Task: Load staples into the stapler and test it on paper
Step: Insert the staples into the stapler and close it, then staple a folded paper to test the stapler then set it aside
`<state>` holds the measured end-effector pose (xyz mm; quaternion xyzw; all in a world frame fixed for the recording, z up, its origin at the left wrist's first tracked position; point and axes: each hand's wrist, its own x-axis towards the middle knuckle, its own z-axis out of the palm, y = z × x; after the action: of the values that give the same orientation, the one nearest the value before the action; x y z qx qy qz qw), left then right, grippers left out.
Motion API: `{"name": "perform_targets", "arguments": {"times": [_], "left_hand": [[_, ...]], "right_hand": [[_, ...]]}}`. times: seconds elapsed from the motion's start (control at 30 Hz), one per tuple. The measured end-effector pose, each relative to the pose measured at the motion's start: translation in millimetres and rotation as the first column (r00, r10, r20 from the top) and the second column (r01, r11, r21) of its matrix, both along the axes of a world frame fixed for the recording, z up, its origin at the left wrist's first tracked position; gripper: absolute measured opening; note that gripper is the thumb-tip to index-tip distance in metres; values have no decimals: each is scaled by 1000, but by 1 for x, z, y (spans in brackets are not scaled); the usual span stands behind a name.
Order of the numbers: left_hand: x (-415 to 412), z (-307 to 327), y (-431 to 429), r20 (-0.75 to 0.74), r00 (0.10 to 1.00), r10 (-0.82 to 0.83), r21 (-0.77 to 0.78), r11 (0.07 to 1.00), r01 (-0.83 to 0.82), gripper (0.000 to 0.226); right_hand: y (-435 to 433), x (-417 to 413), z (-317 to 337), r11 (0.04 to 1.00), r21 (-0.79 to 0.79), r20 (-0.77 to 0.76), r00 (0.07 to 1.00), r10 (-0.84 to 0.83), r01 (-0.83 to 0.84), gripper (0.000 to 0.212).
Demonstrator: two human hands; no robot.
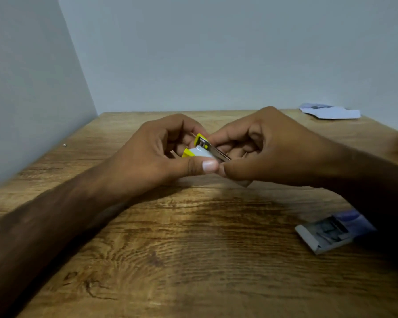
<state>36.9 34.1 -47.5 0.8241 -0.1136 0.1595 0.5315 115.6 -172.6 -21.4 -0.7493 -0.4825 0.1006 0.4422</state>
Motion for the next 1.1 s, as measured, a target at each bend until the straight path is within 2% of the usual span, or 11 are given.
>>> {"name": "perform_targets", "arguments": {"times": [0.1,0.23,0.37,0.43,0.57,0.67,0.77,0.87,0.93,0.97,1.1], "left_hand": [[-5,2,0,-33,999,-30,52,998,32,50],[-8,3,2,-25,993,-113,288,951,115,63],[-13,3,9,-54,986,-160,440,882,167,74],[-14,0,5,-32,988,-151,441,885,149,75],[-15,-2,-11,0,996,-89,286,954,86,89],[-10,1,-18,-55,992,-111,300,946,122,101],[-2,0,-11,-126,989,-79,171,980,100,106],[0,-9,9,-33,993,-114,357,926,119,97],[5,-14,30,-74,991,-107,400,908,128,92],[12,-15,36,-32,994,-101,423,900,105,88],[42,5,38,150,989,14,454,887,-82,73]], "right_hand": [[-4,1,4,996,-84,24,999,45,-43,36],[-8,0,4,980,-191,73,995,73,-58,39],[-5,-4,2,954,-275,71,986,149,-124,36],[-4,-6,1,940,-312,78,982,173,-140,35],[-2,-6,-1,922,-358,118,973,200,-146,34],[1,-4,-3,914,-380,92,977,193,-144,37],[2,-1,-8,913,-376,56,980,191,-156,38],[-3,7,-5,931,-304,-60,980,190,-200,37],[-13,17,1,959,-243,-31,989,143,-146,30],[-17,24,4,974,-206,-12,996,89,-90,27],[-47,63,15,953,-57,73,953,-294,299,17]]}}
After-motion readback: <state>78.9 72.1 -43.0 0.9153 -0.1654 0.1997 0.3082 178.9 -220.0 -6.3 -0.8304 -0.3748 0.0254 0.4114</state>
